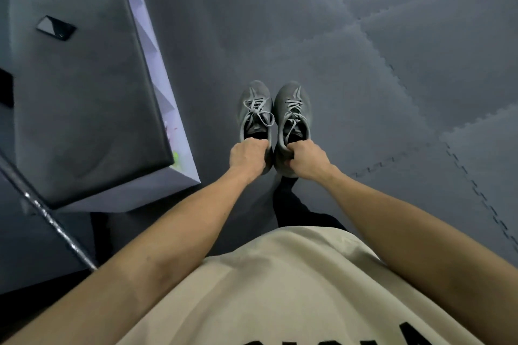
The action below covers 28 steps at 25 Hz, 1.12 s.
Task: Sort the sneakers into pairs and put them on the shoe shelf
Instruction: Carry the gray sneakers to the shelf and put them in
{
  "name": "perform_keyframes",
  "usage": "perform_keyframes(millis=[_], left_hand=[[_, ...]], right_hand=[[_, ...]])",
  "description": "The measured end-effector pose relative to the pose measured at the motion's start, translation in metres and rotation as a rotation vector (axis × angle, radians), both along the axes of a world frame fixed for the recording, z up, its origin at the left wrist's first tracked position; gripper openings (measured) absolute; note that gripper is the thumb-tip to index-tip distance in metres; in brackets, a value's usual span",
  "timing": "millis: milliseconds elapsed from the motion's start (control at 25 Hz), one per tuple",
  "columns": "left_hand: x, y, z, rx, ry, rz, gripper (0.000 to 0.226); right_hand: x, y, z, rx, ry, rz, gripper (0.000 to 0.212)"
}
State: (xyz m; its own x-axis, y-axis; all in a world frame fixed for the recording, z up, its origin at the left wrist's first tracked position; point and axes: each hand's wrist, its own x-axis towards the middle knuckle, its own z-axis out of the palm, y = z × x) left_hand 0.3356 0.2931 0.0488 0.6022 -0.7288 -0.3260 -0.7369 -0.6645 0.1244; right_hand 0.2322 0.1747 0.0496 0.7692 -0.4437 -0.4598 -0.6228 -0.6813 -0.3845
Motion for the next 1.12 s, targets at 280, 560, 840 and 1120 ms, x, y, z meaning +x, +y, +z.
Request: perform_keyframes(millis=[280, 560, 840, 1120], left_hand=[[0.137, -0.138, 0.01, 0.009, 0.009, 0.093, 0.014], [0.281, -0.268, 0.009, -0.039, -0.018, 0.141, 0.009], [0.465, -0.403, 0.002, -0.055, -0.008, 0.117, 0.01], [0.622, -0.529, 0.021, -0.063, -0.004, 0.089, 0.014]], right_hand=[[0.149, -0.148, 0.013, 0.001, -0.013, 0.081, 0.023], [0.299, -0.282, 0.02, -0.025, -0.011, 0.112, 0.02], [0.48, -0.415, 0.014, -0.019, 0.004, 0.084, 0.024], [0.635, -0.541, 0.028, -0.027, -0.009, 0.062, 0.018]])
